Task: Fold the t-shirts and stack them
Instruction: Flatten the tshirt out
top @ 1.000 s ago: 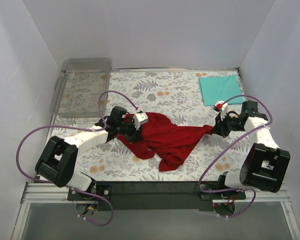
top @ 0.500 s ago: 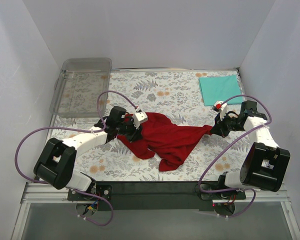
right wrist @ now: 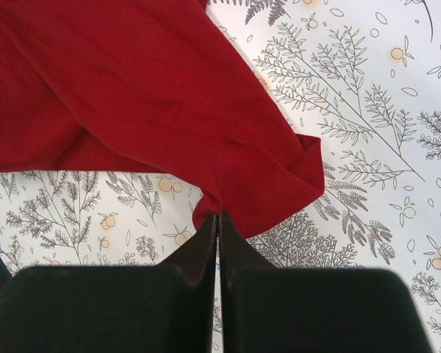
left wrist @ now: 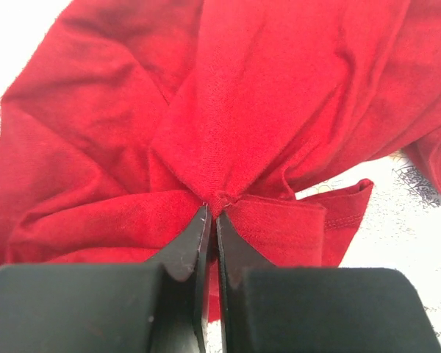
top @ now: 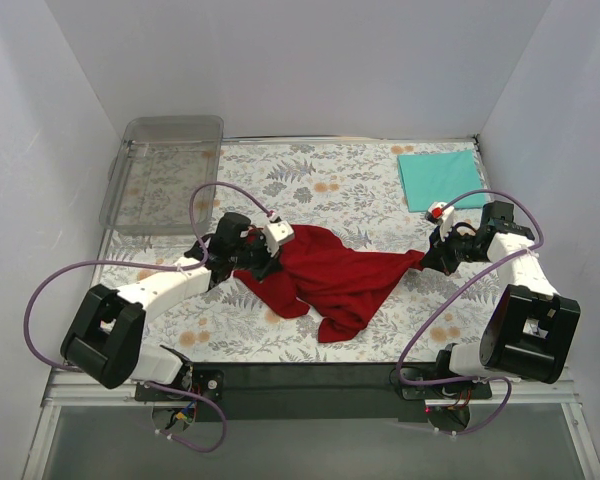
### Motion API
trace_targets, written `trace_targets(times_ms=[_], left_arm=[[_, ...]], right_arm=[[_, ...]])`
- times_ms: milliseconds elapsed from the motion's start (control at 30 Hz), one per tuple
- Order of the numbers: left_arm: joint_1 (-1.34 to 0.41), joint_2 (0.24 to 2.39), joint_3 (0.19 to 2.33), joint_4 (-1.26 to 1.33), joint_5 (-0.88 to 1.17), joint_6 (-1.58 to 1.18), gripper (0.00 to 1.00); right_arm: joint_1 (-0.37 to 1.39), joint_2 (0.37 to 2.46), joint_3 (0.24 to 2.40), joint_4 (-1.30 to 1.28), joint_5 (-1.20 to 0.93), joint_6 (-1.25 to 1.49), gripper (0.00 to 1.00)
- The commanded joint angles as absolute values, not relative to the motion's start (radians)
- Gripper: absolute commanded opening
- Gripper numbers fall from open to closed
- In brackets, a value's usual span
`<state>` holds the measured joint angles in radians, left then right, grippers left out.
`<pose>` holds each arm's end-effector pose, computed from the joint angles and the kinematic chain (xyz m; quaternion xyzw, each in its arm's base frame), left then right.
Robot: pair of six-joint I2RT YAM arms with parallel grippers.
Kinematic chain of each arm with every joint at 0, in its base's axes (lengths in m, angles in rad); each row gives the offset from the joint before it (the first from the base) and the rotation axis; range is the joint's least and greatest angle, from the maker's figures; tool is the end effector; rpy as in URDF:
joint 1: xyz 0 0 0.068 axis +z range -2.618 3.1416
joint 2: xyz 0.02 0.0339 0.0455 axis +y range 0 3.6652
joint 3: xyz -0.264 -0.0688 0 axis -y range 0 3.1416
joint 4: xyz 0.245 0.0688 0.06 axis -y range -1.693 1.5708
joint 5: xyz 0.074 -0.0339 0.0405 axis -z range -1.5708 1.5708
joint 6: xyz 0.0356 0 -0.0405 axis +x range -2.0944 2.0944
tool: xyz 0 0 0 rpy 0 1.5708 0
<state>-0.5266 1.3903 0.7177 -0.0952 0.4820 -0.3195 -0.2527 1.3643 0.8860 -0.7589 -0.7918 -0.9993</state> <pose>0.2317 -0.1538 0.1942 0.1852 0.8794 -0.3561 0.2559 0.2420 -0.0363 0.2188 -0.3914 0.8238 0.2184 0.3469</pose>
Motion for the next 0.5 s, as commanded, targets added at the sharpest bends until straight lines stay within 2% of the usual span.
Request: trace_targets(times_ms=[0, 100, 267, 400, 467], left_arm=[[-0.531, 1.307, 0.700, -0.069, 0.448, -0.313, 0.04], [-0.531, 1.266, 0.687, -0.069, 0.434, -0.319, 0.04], [-0.531, 1.215, 0.660, -0.063, 0.462, -0.333, 0.16], [-0.531, 1.221, 0.649, -0.063, 0.474, -0.336, 0.17], [-0.531, 1.224, 0.649, -0.063, 0.482, -0.331, 0.11]], right_arm=[[-0.247, 1.365, 0.881, -0.769, -0.813, -1.011, 0.01], [-0.248, 1.365, 0.882, -0.767, -0.813, -1.011, 0.01], [-0.247, 1.370, 0.884, -0.767, -0.810, -1.012, 0.01], [-0.247, 1.371, 0.885, -0.769, -0.811, -1.011, 0.01], [-0.247, 1.371, 0.885, -0.767, -0.811, -1.011, 0.01]])
